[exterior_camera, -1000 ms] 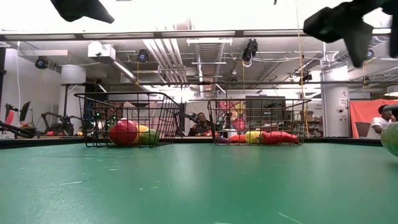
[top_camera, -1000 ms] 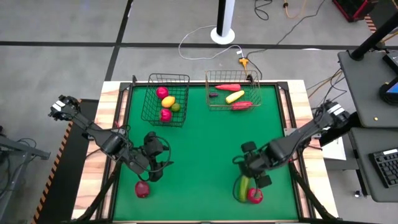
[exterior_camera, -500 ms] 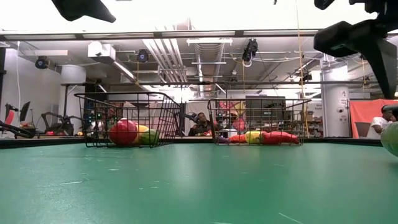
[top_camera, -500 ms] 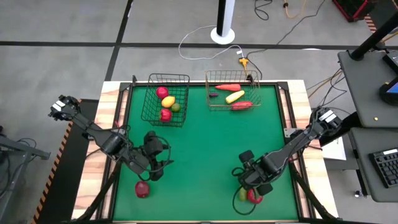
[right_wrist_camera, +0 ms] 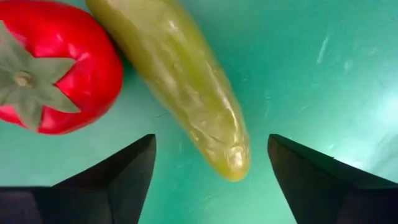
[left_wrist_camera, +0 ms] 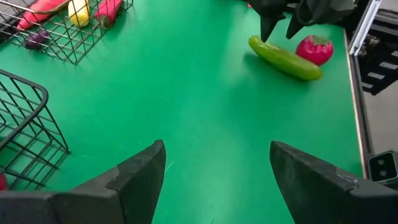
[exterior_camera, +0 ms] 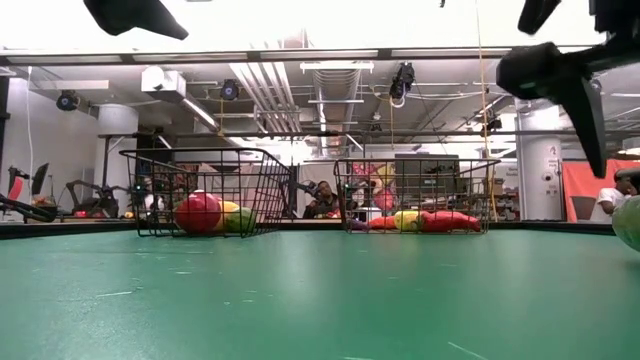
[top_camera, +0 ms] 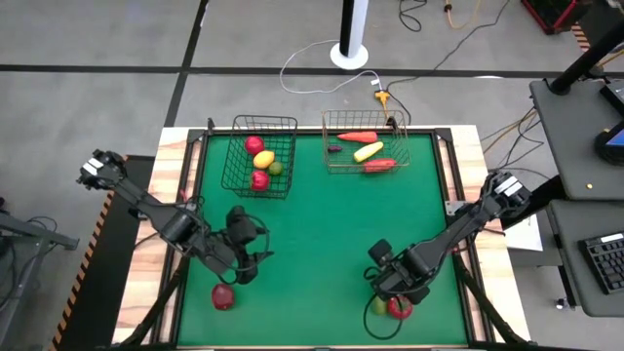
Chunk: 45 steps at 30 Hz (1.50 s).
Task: Sort produce into baskets
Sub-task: Put the cucumber into the gold wire basket
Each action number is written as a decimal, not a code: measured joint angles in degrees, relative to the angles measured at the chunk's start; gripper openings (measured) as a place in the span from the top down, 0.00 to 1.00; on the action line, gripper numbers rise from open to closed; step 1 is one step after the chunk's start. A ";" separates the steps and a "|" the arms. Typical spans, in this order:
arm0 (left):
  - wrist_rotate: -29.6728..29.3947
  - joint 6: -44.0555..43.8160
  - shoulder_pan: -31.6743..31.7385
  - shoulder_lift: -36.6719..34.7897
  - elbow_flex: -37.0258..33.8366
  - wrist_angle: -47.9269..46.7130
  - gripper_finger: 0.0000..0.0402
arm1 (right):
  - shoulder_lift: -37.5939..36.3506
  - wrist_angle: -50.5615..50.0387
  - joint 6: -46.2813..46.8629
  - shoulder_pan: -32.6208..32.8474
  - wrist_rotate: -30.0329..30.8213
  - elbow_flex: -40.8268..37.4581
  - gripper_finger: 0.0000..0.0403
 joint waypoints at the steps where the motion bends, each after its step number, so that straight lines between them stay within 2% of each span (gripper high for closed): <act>1: 0.00 0.03 -0.02 0.36 0.00 -0.02 0.33 | 0.58 0.00 -0.41 0.00 0.06 0.00 0.24; 5: 0.01 0.17 0.00 2.27 0.00 -0.04 0.33 | 2.40 -0.07 -1.73 0.00 1.44 0.00 0.22; 12: 0.02 0.33 -0.02 4.79 0.13 -0.08 0.33 | 4.43 0.24 -4.16 -0.02 1.53 0.15 0.26; 26: -0.56 0.50 -0.01 5.10 0.22 -0.01 0.33 | 7.29 3.03 -5.09 -1.18 2.93 0.13 0.29; 45: -0.81 0.50 -0.01 5.10 0.24 -0.05 0.33 | 7.21 4.85 -5.27 -1.96 2.69 0.13 0.63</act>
